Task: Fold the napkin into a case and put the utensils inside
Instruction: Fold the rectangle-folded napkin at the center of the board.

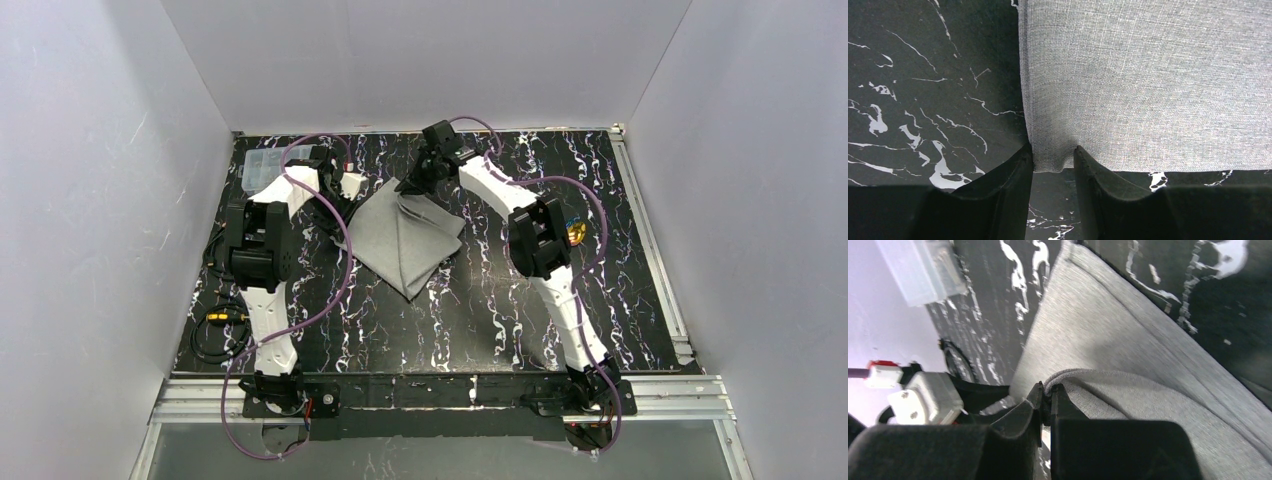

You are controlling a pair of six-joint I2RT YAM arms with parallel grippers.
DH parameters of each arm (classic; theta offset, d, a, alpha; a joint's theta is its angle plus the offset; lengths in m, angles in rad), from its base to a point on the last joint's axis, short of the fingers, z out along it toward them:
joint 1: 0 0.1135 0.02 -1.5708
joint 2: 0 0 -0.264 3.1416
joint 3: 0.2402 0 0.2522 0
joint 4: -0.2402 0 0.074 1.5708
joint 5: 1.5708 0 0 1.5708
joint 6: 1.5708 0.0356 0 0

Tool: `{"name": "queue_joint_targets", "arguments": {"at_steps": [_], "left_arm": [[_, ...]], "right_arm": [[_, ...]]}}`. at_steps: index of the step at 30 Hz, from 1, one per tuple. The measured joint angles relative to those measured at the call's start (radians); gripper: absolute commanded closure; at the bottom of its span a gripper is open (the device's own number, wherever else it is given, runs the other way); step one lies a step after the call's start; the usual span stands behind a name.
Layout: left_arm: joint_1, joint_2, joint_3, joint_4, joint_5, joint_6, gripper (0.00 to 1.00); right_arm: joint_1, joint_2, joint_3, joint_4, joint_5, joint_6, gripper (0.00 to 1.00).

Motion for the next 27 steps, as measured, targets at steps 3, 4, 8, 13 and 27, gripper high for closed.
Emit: {"name": "queue_joint_targets", "arguments": {"at_steps": [3,4,8,13,27], "left_arm": [[0.001,-0.005,-0.009,0.003,0.012,-0.003,0.67],[0.001,-0.008,-0.013,0.005,0.015,-0.003,0.67],[0.001,-0.016,-0.026,0.009,0.028,-0.005,0.67],[0.005,-0.022,-0.035,0.019,0.036,-0.007,0.67],[0.008,-0.026,-0.041,0.024,0.039,-0.008,0.68]], "right_arm": [[0.005,0.019,-0.001,0.08,-0.021,0.054,0.68],[0.007,0.027,-0.001,0.105,-0.029,0.072,0.59],[0.019,0.079,0.005,0.192,-0.038,0.135,0.37],[0.026,0.115,0.005,0.245,-0.037,0.185,0.25],[-0.063,-0.126,-0.1,0.156,-0.009,-0.012,0.1]]}}
